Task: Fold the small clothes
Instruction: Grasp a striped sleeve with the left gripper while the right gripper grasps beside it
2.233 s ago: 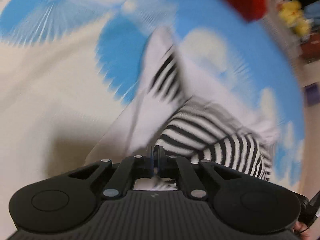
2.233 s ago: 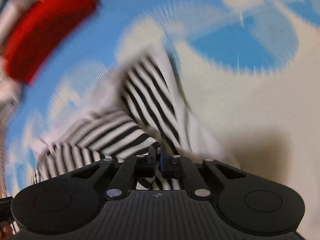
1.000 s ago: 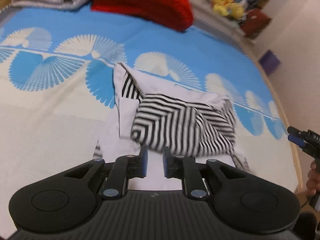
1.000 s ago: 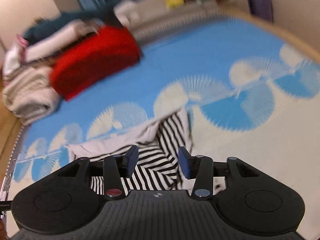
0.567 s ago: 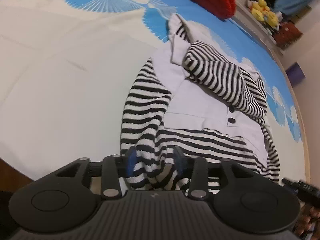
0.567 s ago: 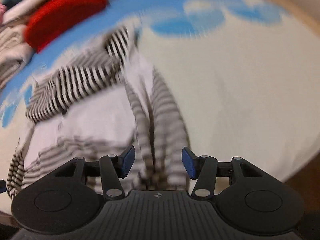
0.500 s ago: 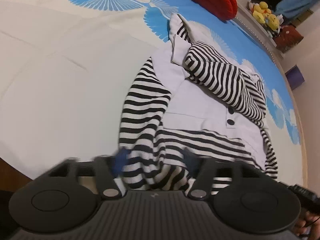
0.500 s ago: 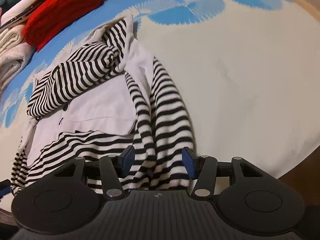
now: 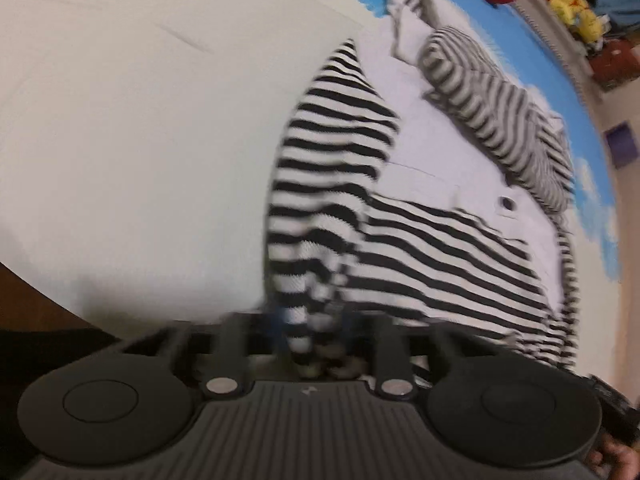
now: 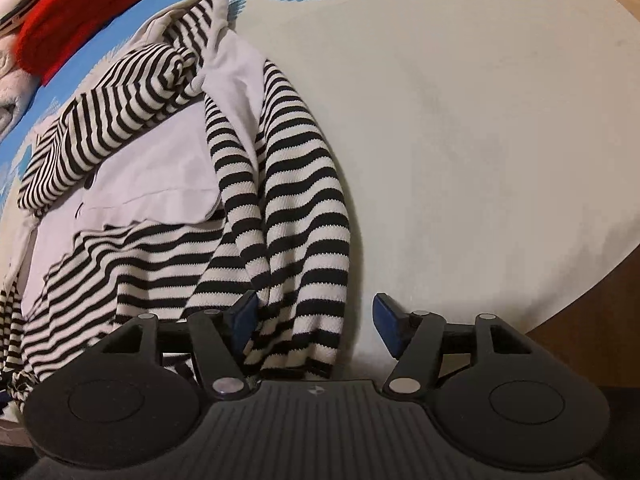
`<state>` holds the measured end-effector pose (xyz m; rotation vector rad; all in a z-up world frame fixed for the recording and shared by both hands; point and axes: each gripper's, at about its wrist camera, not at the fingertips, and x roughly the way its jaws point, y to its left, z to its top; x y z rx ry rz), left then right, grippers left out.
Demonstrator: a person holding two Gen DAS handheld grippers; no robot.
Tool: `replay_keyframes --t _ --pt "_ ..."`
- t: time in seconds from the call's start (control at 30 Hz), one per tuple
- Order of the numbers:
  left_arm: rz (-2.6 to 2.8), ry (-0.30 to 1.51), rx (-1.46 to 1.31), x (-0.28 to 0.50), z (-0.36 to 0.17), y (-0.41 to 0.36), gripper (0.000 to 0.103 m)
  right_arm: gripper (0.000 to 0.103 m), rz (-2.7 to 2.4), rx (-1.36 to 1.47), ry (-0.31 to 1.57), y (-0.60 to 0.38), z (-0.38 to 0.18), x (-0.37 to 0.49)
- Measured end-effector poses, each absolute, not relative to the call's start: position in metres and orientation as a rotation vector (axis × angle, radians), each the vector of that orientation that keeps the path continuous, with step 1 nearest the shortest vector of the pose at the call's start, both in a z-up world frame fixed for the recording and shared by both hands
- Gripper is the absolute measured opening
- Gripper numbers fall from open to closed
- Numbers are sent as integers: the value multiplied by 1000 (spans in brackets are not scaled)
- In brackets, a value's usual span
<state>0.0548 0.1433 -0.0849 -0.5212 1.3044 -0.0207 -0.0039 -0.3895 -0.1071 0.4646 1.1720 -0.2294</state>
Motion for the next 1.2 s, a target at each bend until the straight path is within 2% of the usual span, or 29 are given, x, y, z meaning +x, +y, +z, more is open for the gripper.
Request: replay_keyframes --t 0.17,0.27,0.43,0.73,0.77,0.8,0.83,0.87,1.03,1.17,1.2 --pt "-20 1172 -487 42 -57 145 8 63 -181 500 1157 -387 -101 -4" --pt "-5 1173 -524 37 -57 151 9 63 -153 503 1152 -385 -99 -3" --pt "0 1256 -519 43 -76 149 27 63 -154 542 1186 -391 -105 -5" --pt "18 1267 -559 47 -84 151 32 64 -77 520 1210 -376 -110 -2" --pt "18 1267 -553 47 -85 150 32 62 -75 506 1207 -375 -109 -1" --pt "19 1265 -547 47 -86 150 30 55 -81 497 1199 -375 -108 -2" --pt "22 1257 -544 46 -86 151 9 25 -88 494 1189 -376 -106 -3" --pt "20 1234 -539 44 -81 152 8 11 -90 504 1174 -380 -103 -4" --pt "-32 1073 -491 32 -44 146 7 9 -94 606 1029 -403 -71 -16" --pt "-32 1220 -490 39 -73 140 12 12 -157 605 1142 -407 -92 -16" --pt "-10 1250 -503 40 -80 142 17 15 -160 598 1204 -405 -103 -14"
